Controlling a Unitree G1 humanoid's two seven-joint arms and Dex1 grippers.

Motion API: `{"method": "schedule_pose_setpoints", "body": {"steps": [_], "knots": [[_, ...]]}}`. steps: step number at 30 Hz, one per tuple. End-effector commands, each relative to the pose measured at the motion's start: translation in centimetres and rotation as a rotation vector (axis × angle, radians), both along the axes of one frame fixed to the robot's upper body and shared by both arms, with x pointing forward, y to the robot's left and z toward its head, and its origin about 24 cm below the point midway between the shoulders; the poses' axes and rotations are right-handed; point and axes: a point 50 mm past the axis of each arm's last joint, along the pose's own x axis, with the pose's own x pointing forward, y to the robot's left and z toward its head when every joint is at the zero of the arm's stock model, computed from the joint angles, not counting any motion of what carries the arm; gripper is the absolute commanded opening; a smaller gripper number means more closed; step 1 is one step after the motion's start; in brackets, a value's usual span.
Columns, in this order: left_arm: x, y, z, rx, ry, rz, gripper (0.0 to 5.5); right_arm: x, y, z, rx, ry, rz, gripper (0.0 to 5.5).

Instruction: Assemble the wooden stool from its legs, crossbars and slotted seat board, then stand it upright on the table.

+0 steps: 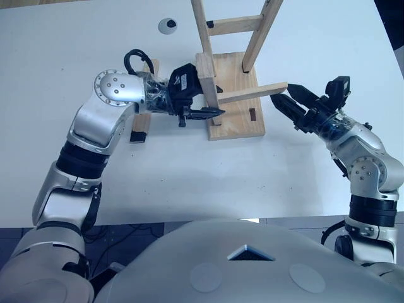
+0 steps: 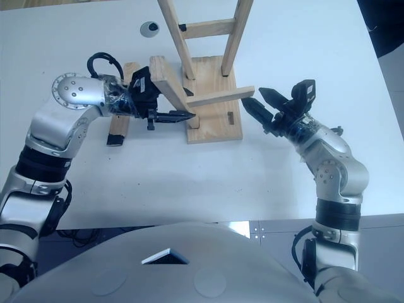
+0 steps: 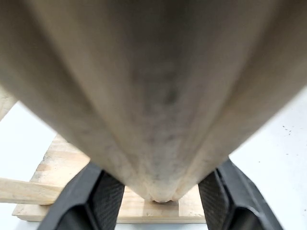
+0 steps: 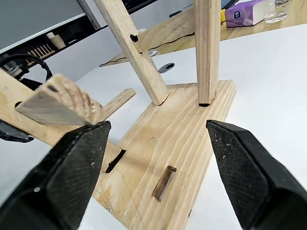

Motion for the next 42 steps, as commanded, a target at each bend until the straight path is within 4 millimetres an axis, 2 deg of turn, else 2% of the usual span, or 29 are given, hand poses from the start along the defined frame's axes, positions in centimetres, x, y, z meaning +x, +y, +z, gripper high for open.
{"method": "schedule_pose_setpoints", "body": {"steps": [1,4,7,10,12,13,16,20,22,24,26,31,36,42], "knots": [[-2.4,5.6,-5.7,0.261,0.352,0.096,2.01,0.6,-2.0,-1.2,-0.227,0.008,-0.074,3.67],[-2.1,6.0,-4.1,0.222,0.344,0.109,2.01,0.9,-3.1,-1.8,-0.296,0.020,-0.116,3.67],[-2.1,6.5,-3.5,0.233,0.328,0.102,2.01,1.1,-3.2,-1.9,-0.295,0.012,-0.122,3.67],[-2.0,6.1,-3.1,0.189,0.272,0.086,2.01,1.1,-3.0,-2.2,-0.306,0.005,-0.125,3.67],[-1.2,5.8,-2.6,0.136,0.231,0.134,2.01,1.0,-2.9,-2.3,-0.309,0.006,-0.126,3.67],[-0.9,5.8,-2.0,0.107,0.224,0.149,2.39,1.0,-2.8,-2.4,-0.303,0.013,-0.124,3.67],[-0.6,6.2,-0.4,0.047,0.227,0.155,2.79,0.6,-2.4,-2.6,-0.272,0.034,-0.104,3.67],[-1.5,8.1,0.1,0.052,0.251,0.204,3.39,0.1,-2.7,-2.8,-0.244,0.044,-0.122,3.67],[-1.9,9.8,0.0,0.061,0.246,0.300,3.66,-0.3,-2.7,-2.8,-0.237,0.046,-0.128,3.67],[-1.2,11.8,-1.4,0.133,0.162,0.565,4.02,-0.7,-2.9,-3.0,-0.233,0.057,-0.141,3.67],[-0.9,12.9,-2.7,0.162,0.143,0.781,4.07,-1.2,-3.0,-3.2,-0.227,0.070,-0.155,3.67],[-0.9,11.7,-4.6,0.111,0.158,1.005,4.07,-1.0,-2.5,-3.3,-0.225,0.080,-0.132,3.67],[-0.5,11.3,-4.8,0.073,0.236,1.205,4.07,-1.2,-2.6,-3.5,-0.218,0.084,-0.144,3.67],[-1.0,9.9,-5.4,0.080,0.325,1.190,4.07,-1.6,-2.6,-3.8,-0.217,0.094,-0.147,3.67]]}}
